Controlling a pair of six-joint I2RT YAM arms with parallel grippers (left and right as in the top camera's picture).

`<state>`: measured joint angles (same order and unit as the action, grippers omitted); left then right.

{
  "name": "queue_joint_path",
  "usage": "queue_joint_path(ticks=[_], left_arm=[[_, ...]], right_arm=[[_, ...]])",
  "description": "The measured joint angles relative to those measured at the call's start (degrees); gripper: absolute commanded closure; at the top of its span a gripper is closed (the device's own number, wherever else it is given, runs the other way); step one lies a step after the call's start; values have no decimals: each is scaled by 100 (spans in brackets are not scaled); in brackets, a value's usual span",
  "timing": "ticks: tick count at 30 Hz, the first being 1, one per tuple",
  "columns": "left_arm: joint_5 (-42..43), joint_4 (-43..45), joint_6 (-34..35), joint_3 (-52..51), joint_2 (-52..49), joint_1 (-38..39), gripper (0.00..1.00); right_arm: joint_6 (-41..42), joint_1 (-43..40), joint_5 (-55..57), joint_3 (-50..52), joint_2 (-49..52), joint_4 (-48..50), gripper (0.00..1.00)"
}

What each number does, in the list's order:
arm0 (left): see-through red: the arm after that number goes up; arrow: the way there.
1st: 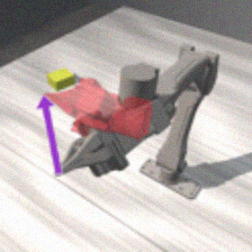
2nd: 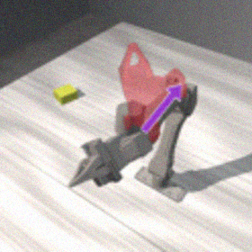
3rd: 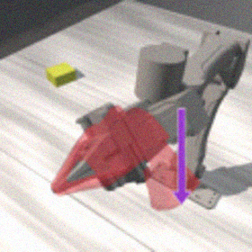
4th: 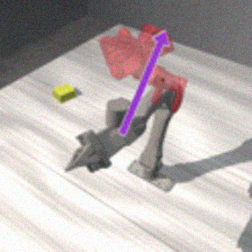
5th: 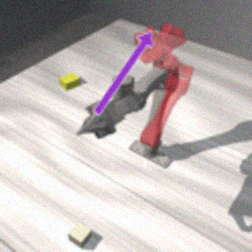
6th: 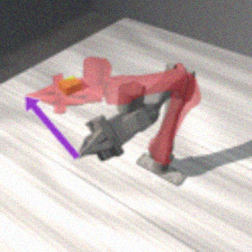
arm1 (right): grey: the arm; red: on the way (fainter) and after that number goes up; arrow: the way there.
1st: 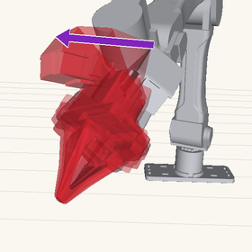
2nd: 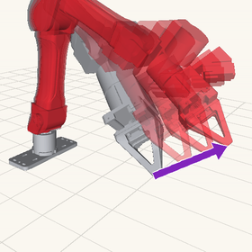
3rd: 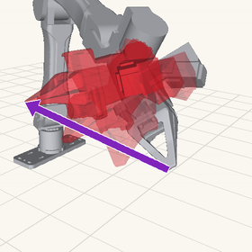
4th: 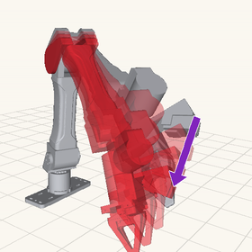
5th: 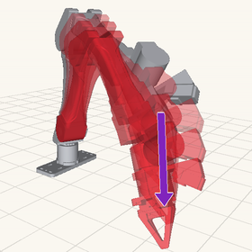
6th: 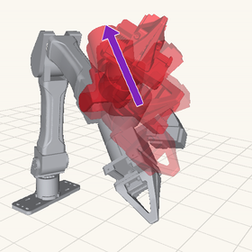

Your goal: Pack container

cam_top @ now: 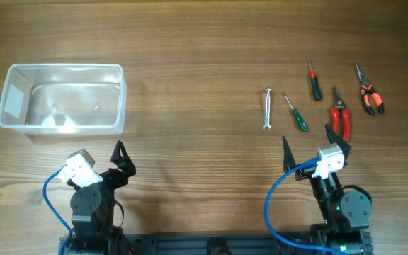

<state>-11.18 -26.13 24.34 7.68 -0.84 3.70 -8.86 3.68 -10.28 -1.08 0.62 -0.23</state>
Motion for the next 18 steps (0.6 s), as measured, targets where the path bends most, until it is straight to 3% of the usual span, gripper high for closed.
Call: queue_joint_path(ticks=[18], left_arm=[[0,0,0,0,-83,0,0]], right_arm=[[0,0,0,0,31,0,0]])
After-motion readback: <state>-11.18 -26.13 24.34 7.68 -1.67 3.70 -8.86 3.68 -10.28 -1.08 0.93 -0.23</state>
